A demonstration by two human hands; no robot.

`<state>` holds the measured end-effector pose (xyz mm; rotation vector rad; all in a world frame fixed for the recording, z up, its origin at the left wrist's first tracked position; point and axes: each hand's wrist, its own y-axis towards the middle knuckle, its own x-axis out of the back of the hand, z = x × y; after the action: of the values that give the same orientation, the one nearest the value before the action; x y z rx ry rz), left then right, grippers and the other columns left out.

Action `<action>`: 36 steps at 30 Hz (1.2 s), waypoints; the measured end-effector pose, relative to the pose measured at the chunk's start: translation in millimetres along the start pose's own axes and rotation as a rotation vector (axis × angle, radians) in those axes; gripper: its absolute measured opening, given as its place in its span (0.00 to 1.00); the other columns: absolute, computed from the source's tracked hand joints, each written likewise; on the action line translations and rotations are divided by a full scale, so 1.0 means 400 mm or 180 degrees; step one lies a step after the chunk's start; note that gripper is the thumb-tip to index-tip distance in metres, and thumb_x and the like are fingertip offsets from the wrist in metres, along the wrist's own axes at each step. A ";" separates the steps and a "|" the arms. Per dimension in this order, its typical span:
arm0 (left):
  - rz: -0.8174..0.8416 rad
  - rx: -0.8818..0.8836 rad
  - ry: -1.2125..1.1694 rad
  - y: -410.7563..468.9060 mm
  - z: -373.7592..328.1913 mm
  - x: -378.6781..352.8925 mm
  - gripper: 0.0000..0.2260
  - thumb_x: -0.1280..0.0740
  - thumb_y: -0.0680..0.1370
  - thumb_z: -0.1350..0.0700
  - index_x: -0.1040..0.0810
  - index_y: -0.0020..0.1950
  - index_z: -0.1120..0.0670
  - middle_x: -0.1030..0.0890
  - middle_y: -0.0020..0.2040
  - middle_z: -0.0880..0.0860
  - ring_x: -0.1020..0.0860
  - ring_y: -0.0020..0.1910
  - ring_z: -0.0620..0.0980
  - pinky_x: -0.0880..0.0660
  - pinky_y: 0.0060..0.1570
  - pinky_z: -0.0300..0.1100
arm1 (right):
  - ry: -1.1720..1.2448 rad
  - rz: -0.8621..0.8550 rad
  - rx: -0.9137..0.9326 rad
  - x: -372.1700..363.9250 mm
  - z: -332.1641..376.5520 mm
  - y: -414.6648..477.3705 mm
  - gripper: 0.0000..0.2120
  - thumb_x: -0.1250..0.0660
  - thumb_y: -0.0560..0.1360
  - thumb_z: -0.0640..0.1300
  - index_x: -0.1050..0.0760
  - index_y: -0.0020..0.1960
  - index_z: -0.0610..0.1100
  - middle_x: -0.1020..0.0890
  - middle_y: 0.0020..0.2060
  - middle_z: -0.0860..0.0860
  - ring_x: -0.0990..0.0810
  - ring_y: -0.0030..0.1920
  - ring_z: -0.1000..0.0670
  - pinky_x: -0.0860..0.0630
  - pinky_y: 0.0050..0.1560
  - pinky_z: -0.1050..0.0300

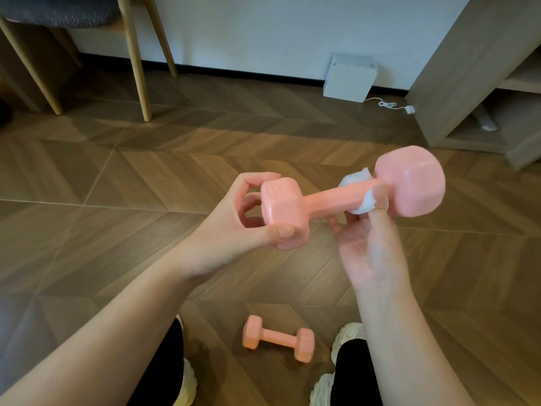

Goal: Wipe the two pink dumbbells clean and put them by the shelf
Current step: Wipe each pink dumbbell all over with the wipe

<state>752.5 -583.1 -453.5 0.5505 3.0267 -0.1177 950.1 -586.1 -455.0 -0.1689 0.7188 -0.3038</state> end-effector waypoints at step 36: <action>-0.0192 -0.0555 0.0782 -0.035 0.032 -0.046 0.33 0.23 0.65 0.45 0.33 0.66 0.45 0.22 0.58 0.40 0.21 0.59 0.46 0.23 0.50 0.38 | 0.0293 0.0003 -0.0162 0.010 0.028 -0.007 0.52 0.17 0.51 0.60 0.29 0.72 0.52 0.19 0.55 0.48 0.17 0.54 0.49 0.21 0.57 0.47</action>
<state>765.4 -603.6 -463.9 0.4920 3.2463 0.2258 959.7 -589.6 -448.6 -0.2037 0.8182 -0.2938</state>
